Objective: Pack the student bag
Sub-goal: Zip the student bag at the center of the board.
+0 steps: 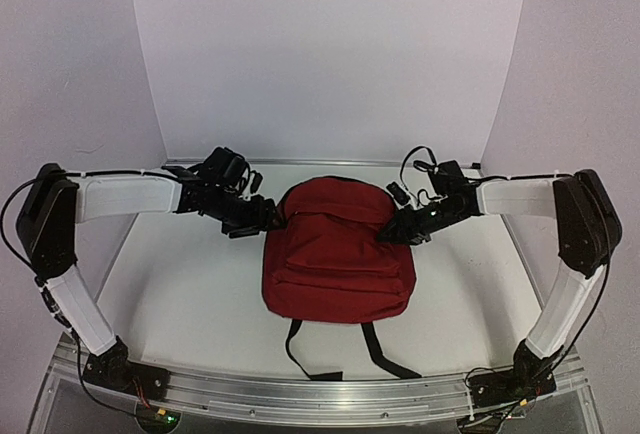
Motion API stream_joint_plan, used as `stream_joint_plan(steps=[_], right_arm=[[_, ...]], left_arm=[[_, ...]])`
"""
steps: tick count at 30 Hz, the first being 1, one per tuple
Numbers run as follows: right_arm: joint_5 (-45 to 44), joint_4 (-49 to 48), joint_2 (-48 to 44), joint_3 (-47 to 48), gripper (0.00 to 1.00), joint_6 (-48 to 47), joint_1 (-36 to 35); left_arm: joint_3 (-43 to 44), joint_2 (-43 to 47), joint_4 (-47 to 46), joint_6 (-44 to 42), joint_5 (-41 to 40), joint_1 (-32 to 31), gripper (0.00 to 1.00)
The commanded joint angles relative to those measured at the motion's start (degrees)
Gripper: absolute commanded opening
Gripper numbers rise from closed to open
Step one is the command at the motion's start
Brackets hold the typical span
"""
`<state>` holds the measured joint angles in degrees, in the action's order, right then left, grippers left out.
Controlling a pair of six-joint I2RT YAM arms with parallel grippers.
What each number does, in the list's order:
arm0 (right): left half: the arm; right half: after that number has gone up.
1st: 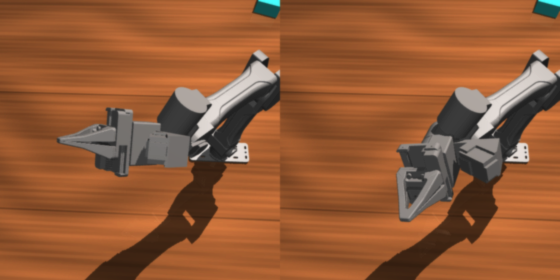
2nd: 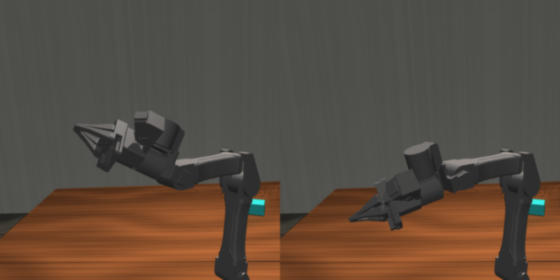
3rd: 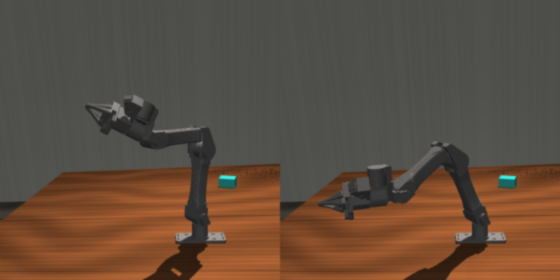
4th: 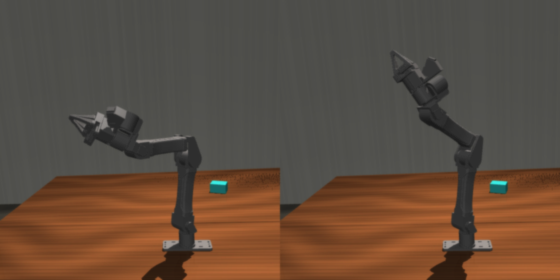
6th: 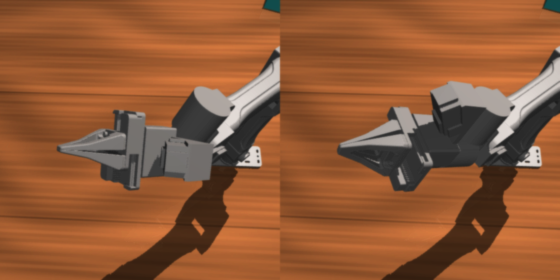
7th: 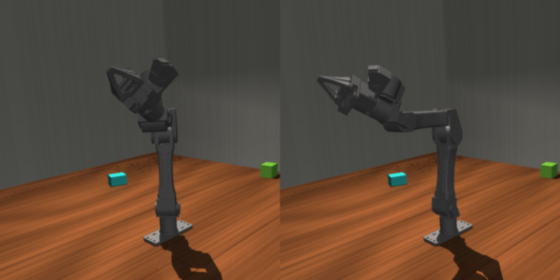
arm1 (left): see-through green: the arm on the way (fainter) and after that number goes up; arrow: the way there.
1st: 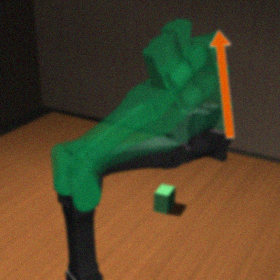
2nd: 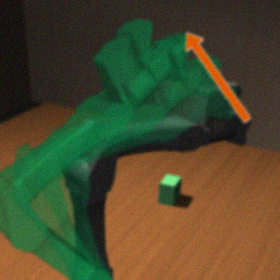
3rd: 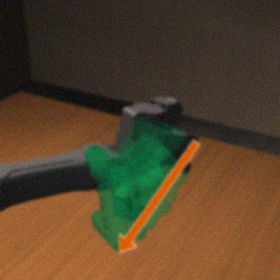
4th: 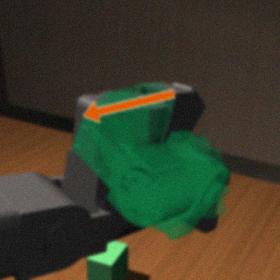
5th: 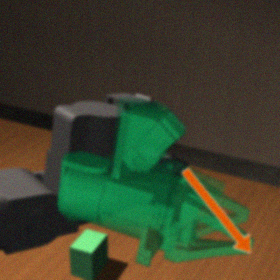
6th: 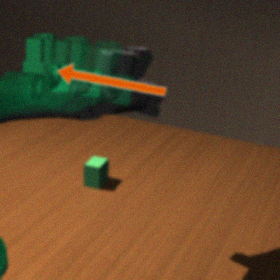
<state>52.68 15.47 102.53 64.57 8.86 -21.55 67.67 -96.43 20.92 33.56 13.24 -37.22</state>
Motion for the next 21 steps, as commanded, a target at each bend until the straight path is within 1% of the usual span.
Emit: stream_joint_plan(steps=[1, 3, 5, 7, 9, 12, 14, 17, 21], right_arm=[[2.3, 9.9, -4.1, 4.9, 0.52, -8.3, -1.0], [1.6, 13.8, -4.8, 8.3, 0.61, -11.0, 1.5], [1.8, 14.0, -4.9, 11.4, 0.70, -11.4, 4.1], [-0.2, 13.9, -3.6, 16.1, 0.76, -11.5, 5.1], [-3.2, 13.7, -0.7, 21.1, 0.80, -11.6, 5.2], [-5.7, 12.5, 6.1, 29.2, 0.80, -10.0, 5.1], [-5.0, 11.0, 10.3, 32.8, 0.78, -7.0, 4.6], [-3.7, 7.5, 14.7, 34.2, 0.76, -3.0, 2.6], [-3.9, 6.3, 17.8, 33.6, 0.74, -2.2, 0.0]], left_arm=[[-3.9, 10.5, -2.1, 1.2, -4.0, -5.8, 0.81], [-6.1, 13.8, 0.2, 1.2, -6.2, -8.9, 0.85], [-8.8, 16.8, 1.0, 1.8, -6.7, -11.8, 0.85], [-11.3, 18.4, 0.5, 3.0, -6.4, -14.6, 0.86], [-13.4, 19.3, 0.0, 4.0, -5.2, -16.6, 0.86], [-14.7, 18.8, -0.5, 5.1, -3.3, -20.5, 0.87], [-14.6, 16.8, -1.4, 6.4, -2.1, -23.6, 0.88], [-13.1, 12.1, -1.8, 8.2, -2.9, -27.8, 0.89], [-13.3, 6.5, -4.9, 12.2, -5.4, -27.7, 0.90]])
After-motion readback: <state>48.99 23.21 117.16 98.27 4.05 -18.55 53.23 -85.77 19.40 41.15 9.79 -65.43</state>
